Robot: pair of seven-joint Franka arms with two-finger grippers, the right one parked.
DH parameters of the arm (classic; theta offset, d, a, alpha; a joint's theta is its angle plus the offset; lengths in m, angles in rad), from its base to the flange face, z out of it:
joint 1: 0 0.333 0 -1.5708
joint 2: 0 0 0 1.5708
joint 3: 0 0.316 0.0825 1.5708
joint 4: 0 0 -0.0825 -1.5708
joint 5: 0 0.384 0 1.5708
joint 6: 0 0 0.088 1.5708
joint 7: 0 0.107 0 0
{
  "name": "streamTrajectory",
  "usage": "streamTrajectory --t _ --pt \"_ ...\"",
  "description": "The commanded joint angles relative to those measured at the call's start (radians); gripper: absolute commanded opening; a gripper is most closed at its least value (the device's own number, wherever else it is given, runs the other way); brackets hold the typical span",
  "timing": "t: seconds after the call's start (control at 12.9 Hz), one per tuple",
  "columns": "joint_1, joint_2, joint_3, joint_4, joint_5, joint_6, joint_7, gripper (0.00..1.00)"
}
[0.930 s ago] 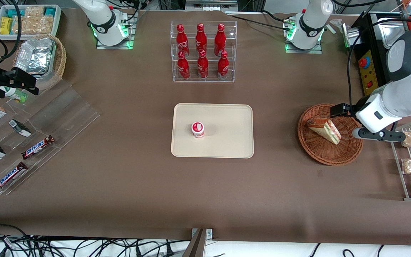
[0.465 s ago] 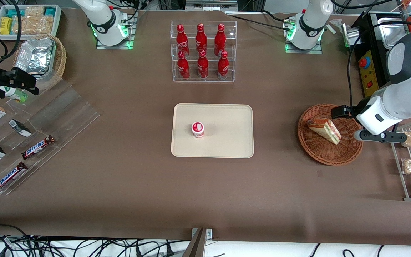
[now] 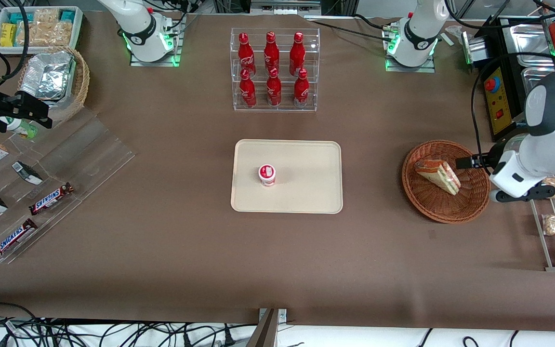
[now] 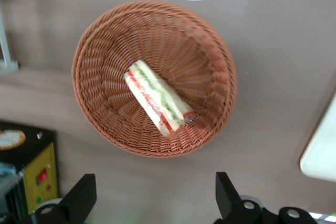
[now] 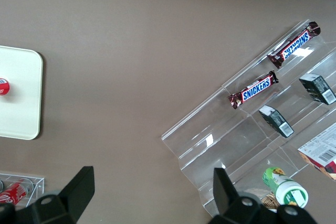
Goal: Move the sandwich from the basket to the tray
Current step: 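Lower the open left gripper toward the sandwich in the wicker basket, then close the left gripper on the sandwich's upright edge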
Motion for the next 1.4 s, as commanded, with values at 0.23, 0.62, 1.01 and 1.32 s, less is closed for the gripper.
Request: streamTrajectory --t 0.23,0.62,1.01,1.32 --pt "0.0 -0.005 -0.008 -0.193 0.025 0.239 -0.491 1.0" --pt "-0.004 -0.007 -0.019 -0.351 0.145 0.433 -0.688 1.0" --pt "-0.009 -0.002 -0.02 -0.429 0.184 0.545 -0.792 1.0" --pt "-0.007 0.013 -0.02 -0.434 0.184 0.559 -0.846 1.0"
